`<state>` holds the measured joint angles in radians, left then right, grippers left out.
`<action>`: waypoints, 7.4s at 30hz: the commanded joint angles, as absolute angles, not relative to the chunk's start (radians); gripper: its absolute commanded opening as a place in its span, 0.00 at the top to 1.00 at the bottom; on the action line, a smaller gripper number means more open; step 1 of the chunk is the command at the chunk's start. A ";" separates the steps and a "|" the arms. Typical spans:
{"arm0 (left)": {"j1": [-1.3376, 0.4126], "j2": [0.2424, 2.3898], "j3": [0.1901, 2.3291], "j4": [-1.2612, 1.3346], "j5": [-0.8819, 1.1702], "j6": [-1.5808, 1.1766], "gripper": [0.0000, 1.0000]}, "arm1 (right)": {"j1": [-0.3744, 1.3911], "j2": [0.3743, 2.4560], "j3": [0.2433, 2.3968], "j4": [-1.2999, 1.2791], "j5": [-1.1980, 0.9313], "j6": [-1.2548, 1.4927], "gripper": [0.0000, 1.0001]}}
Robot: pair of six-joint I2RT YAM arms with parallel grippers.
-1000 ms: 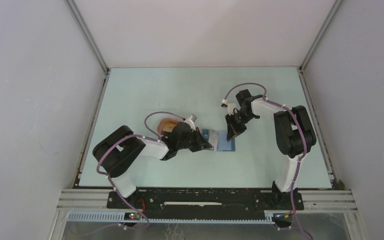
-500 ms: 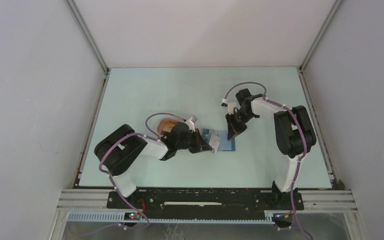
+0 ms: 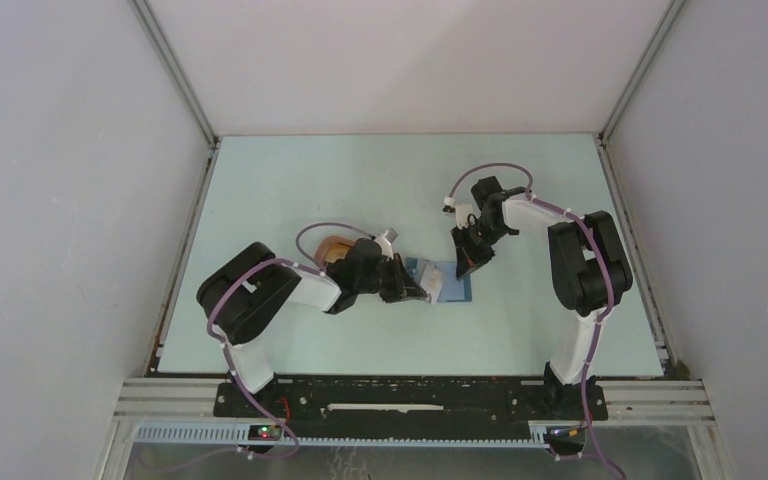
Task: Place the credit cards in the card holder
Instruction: Insert the credit card into the card holder.
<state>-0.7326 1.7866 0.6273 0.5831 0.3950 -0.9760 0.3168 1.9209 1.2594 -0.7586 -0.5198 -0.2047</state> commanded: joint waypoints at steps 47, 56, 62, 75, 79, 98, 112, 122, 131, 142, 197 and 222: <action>-0.805 1.877 0.657 0.661 0.218 -1.145 0.98 | 0.337 1.924 1.292 -0.770 -0.502 -0.239 0.96; -0.819 1.877 0.670 0.663 0.259 -1.136 0.88 | 0.328 1.880 1.299 -0.786 -0.566 -0.258 0.88; -0.819 1.872 0.678 0.655 0.274 -1.123 0.83 | 0.298 1.810 1.285 -0.767 -0.699 -0.261 0.83; -0.820 1.822 0.673 0.655 0.268 -1.103 0.69 | 0.294 1.887 1.245 -0.655 -0.804 -0.116 0.87; -0.820 1.823 0.673 0.658 0.272 -1.100 0.68 | 0.300 1.919 1.253 -0.665 -0.738 -0.114 0.88; -0.787 1.771 0.630 0.663 0.257 -1.078 0.59 | 0.324 1.973 1.284 -0.718 -0.577 -0.153 0.90; -0.758 1.786 0.651 0.623 0.267 -1.052 0.63 | 0.327 1.970 1.289 -0.725 -0.580 -0.159 0.89; -0.768 1.804 0.690 0.605 0.287 -1.043 0.78 | 0.328 1.939 1.292 -0.732 -0.596 -0.177 0.88; -0.772 1.808 0.719 0.558 0.278 -1.023 0.84 | 0.323 1.869 1.292 -0.743 -0.613 -0.210 0.85; -0.781 1.814 0.752 0.525 0.284 -1.005 0.88 | 0.266 1.786 1.306 -0.786 -0.426 -0.283 0.86; -0.845 1.874 0.963 0.284 0.314 -0.873 0.75 | 0.287 1.910 1.335 -0.827 -0.433 -0.314 0.90; -0.802 1.941 1.099 0.176 0.274 -0.851 0.75 | 0.301 1.911 1.333 -0.834 -0.461 -0.320 0.90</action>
<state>-0.8043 1.9240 1.0328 0.1833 0.2661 -0.8803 0.2909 1.9377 1.3045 -0.8360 -0.4328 -0.3092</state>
